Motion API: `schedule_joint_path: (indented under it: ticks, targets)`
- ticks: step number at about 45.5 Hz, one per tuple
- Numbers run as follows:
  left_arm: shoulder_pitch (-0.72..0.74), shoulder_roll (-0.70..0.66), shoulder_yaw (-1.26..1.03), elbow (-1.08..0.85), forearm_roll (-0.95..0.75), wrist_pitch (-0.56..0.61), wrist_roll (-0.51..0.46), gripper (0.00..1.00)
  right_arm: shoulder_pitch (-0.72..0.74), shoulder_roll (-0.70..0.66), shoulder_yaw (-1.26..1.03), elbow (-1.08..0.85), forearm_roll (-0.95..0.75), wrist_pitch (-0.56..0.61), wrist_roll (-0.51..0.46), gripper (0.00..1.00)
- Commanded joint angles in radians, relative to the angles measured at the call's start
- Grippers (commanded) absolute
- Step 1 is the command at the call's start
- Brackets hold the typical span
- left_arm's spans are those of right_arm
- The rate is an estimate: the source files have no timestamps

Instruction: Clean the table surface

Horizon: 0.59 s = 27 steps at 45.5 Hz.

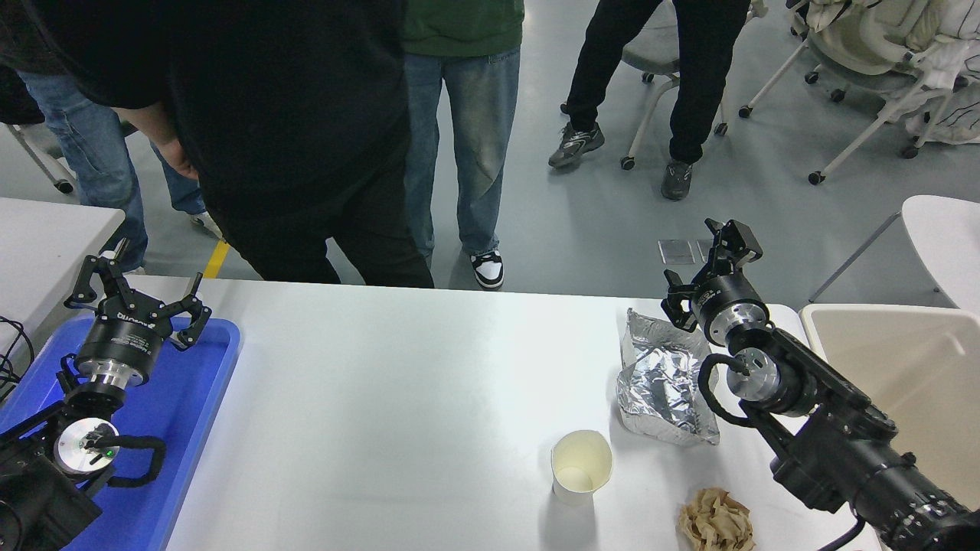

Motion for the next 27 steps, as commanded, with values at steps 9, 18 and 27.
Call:
schedule_joint_path:
  ticks: [9, 18, 27]
  targets:
    - [0.000, 0.000, 0.000, -0.001, 0.000, 0.000, 0.000, 1.00, 0.004, -0.091, -0.074, 0.004, 0.029, 0.042, 0.001, 1.00]
    - [0.000, -0.001, 0.000, -0.001, 0.000, 0.000, 0.000, 1.00, 0.015, -0.201, -0.208, 0.007, 0.029, 0.144, 0.003, 1.00]
    - [0.000, 0.000, 0.000, 0.001, 0.000, 0.000, 0.000, 1.00, 0.022, -0.298, -0.387, 0.068, 0.007, 0.183, 0.003, 1.00]
